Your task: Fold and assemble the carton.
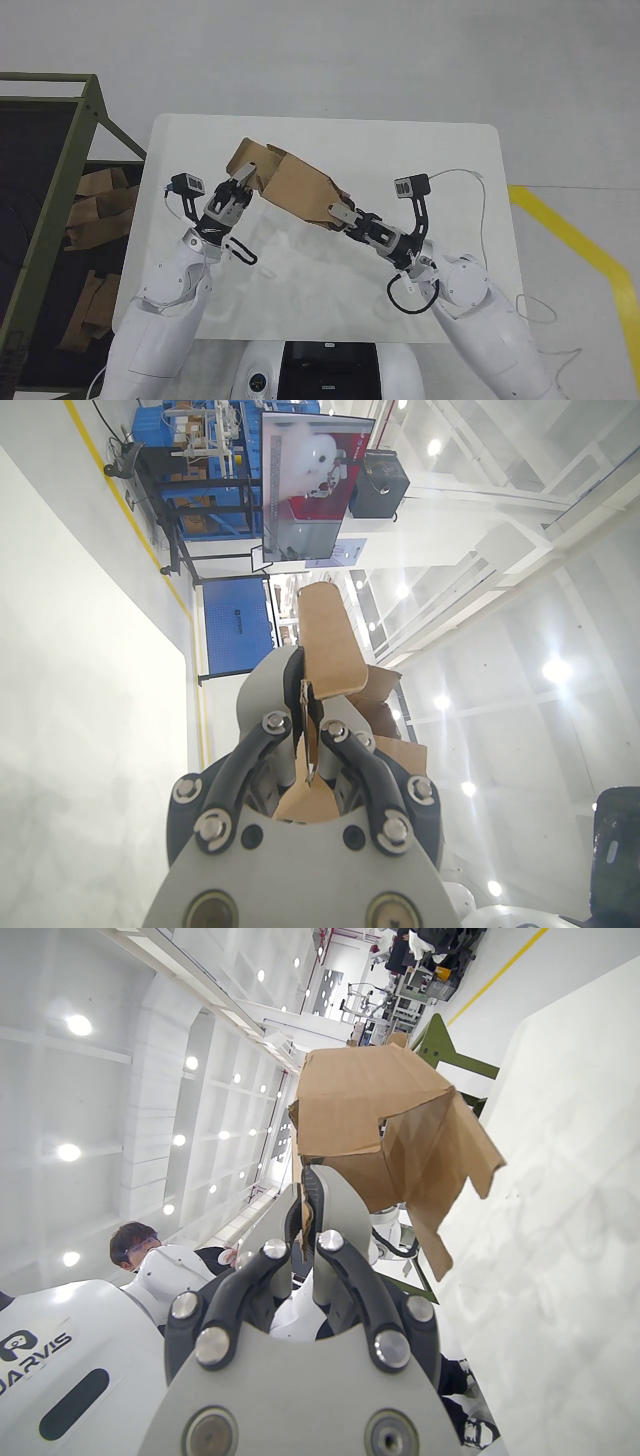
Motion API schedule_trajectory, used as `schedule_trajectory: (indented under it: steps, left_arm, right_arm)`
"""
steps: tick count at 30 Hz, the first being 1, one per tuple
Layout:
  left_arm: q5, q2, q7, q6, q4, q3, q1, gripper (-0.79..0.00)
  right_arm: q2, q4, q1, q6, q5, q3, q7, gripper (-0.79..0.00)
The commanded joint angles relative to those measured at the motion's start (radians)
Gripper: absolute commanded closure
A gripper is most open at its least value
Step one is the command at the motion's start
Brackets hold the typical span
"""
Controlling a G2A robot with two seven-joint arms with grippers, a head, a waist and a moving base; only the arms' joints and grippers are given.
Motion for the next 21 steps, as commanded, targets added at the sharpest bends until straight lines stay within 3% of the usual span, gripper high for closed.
schedule_trajectory:
  steps: [1,21]
  left_arm:
    - [0.002,0.000,-0.006,0.001,0.000,-0.001,0.002,0.000]
    - [0.006,-0.001,-0.037,0.012,-0.002,-0.008,0.008,0.000]
  right_arm:
    - [0.000,0.000,-0.001,0.000,0.001,0.002,-0.002,0.000]
    - [-0.004,0.008,0.000,0.014,0.000,0.019,-0.039,0.000]
